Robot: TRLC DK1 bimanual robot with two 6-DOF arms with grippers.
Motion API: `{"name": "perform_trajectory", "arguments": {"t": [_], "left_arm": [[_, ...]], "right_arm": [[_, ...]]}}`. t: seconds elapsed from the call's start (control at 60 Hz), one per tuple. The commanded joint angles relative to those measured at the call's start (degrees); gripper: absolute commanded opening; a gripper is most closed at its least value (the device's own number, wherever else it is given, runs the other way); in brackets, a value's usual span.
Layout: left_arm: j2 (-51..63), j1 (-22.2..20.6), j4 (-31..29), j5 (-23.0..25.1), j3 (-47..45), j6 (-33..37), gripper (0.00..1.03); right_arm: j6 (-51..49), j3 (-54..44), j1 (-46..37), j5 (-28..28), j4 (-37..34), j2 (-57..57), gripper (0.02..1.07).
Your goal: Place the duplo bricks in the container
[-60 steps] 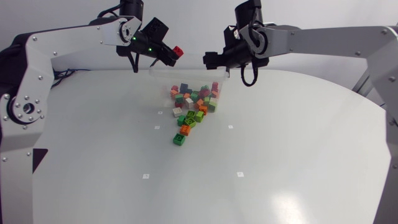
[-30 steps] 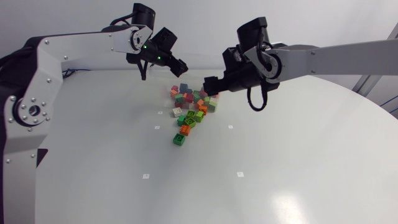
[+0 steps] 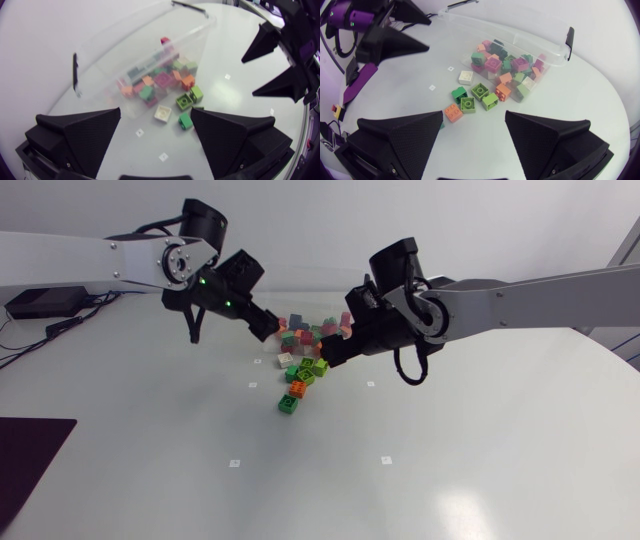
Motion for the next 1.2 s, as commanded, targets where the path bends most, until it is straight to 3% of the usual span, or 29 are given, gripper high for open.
{"name": "perform_trajectory", "arguments": {"t": [0.0,0.133,0.4,0.833,0.967,1.183], "left_arm": [[-0.59,-2.0,-3.47,-1.57,-2.95,-3.8,0.98],[1.61,-4.28,-8.56,-2.8,-3.65,-8.72,0.96],[6.62,-9.55,-10.41,-6.05,-4.53,-16.99,0.94],[14.97,-11.14,-13.05,-7.81,-1.45,-22.88,0.87],[15.85,-11.58,-13.49,-7.81,-0.13,-24.28,0.81],[16.81,-12.72,-13.4,-7.64,0.83,-26.39,0.59]], "right_arm": [[-0.69,-2.08,-0.35,-0.21,0.64,-2.03,0.92],[-0.61,-3.31,-0.44,-0.13,0.91,-3.08,0.92],[-0.25,-5.34,-0.35,0.05,1.26,-5.46,0.92],[0.1,-7.36,-0.44,0.49,1.35,-7.74,0.92],[0.1,-7.62,-0.61,0.49,1.35,-8.09,0.92],[0.19,-8.06,-0.7,0.84,1.44,-8.44,0.92]]}}
